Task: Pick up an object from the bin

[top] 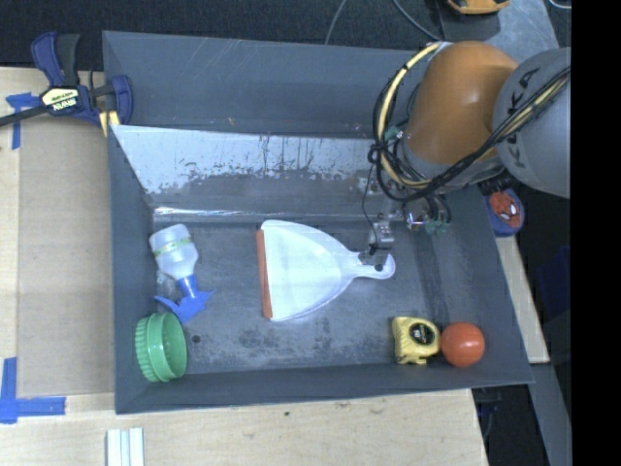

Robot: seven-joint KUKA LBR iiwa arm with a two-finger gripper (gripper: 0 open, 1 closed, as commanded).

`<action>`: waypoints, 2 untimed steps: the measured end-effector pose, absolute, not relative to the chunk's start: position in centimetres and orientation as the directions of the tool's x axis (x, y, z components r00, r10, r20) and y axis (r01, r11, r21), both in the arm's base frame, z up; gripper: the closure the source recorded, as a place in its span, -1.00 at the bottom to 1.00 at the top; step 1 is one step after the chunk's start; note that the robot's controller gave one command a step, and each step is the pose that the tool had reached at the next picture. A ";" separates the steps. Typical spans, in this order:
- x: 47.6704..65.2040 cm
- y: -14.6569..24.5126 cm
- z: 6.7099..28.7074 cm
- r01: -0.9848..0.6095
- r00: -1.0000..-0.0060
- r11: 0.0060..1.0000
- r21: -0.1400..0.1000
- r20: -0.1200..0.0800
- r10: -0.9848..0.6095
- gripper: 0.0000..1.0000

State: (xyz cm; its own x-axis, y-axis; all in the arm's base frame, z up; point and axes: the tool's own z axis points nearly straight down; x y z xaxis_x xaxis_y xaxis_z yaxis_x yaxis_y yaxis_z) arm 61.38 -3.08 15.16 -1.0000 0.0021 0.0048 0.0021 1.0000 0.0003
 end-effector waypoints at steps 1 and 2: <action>61.5 -4.2 10.4 0.064 -0.998 0.998 0.000 0.007 0.064 -1.00; 61.6 -4.2 10.7 0.062 -0.998 0.998 0.000 0.003 0.062 1.00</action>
Offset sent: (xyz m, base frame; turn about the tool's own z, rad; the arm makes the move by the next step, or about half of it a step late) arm 0.0017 -0.0111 -0.0450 0.0623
